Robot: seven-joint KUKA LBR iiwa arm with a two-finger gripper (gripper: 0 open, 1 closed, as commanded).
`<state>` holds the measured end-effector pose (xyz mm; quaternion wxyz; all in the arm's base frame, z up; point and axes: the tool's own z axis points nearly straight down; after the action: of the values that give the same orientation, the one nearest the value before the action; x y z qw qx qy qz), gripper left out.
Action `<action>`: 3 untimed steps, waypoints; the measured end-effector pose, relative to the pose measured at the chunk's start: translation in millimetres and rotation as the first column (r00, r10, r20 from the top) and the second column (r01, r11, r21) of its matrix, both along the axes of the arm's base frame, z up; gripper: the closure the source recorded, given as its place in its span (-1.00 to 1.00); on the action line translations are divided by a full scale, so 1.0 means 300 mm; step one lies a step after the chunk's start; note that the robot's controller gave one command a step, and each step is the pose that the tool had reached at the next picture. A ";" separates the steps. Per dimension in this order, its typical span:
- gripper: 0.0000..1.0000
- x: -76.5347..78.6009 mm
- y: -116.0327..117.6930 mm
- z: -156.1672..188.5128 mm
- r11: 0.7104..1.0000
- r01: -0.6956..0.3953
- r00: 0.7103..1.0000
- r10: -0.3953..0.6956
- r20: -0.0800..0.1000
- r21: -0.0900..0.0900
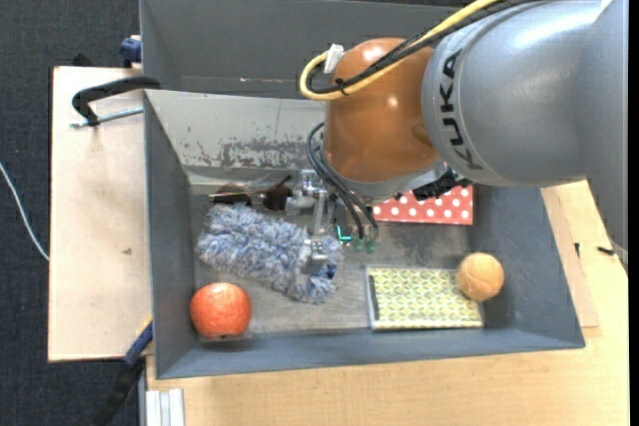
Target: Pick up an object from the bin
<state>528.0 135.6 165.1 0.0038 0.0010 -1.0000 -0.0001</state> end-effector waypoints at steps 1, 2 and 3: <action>-1.00 0.005 -0.003 0.014 1.000 0.002 1.000 -0.002 0.007 0.001; 1.00 0.020 -0.017 -0.299 0.999 -0.044 0.999 0.044 0.017 0.003; 1.00 0.020 -0.017 -0.299 0.999 -0.044 0.999 0.044 0.017 0.003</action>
Offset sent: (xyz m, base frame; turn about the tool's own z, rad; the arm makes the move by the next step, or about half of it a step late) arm 0.0022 -0.0067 -0.0951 -0.0454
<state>534.0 130.4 75.4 -0.0045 0.0231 -0.9997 -0.0018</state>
